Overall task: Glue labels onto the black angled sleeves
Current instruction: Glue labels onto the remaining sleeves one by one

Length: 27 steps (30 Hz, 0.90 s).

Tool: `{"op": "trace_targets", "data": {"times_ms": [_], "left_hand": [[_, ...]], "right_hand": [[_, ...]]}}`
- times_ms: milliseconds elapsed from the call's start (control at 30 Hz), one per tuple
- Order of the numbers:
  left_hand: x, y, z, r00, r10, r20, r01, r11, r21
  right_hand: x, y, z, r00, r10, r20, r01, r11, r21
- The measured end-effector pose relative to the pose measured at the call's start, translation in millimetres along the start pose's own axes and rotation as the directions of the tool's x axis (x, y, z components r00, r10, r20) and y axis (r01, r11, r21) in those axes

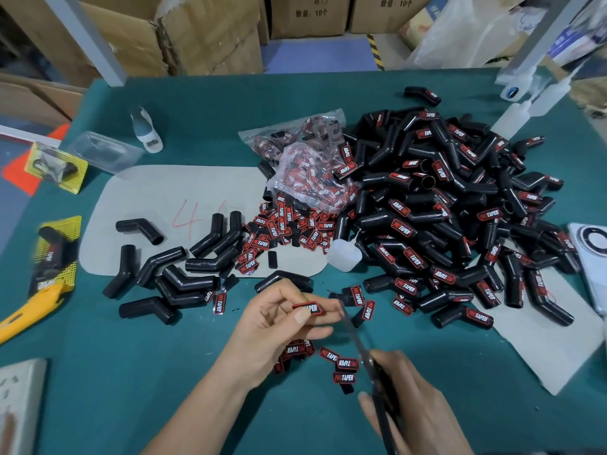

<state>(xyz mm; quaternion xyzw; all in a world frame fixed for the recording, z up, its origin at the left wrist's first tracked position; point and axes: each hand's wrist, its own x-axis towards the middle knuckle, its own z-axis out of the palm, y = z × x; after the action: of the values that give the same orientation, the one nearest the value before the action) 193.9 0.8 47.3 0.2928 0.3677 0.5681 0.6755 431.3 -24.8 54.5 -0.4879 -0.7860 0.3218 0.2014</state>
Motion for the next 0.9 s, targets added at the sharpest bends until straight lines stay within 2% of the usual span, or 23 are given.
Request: {"op": "trace_targets", "data": {"times_ms": [100,300,467,600,900], "left_hand": [[0,0,-2,1.0,0.017,0.007,-0.017,1.0,0.003],[0,-3,0,0.997,0.032,0.069,-0.033,0.999,0.019],[-1,-1,1,0.998,0.028,0.056,-0.03,0.999,0.034],[-1,0,2,0.992,0.05,0.116,-0.051,0.999,0.008],[-1,1,-1,0.994,0.041,0.099,-0.044,0.999,0.03]], "right_hand": [[-4,4,-6,0.999,0.047,0.009,-0.047,0.998,0.037],[5,-2,-2,0.997,0.029,0.068,-0.025,0.998,-0.058],[16,-12,-1,0.999,-0.008,0.04,0.012,0.995,-0.101],[22,-21,-3,0.999,-0.046,0.018,0.048,0.991,-0.127],[25,-22,0,0.999,-0.045,0.024,0.048,0.992,-0.117]]}}
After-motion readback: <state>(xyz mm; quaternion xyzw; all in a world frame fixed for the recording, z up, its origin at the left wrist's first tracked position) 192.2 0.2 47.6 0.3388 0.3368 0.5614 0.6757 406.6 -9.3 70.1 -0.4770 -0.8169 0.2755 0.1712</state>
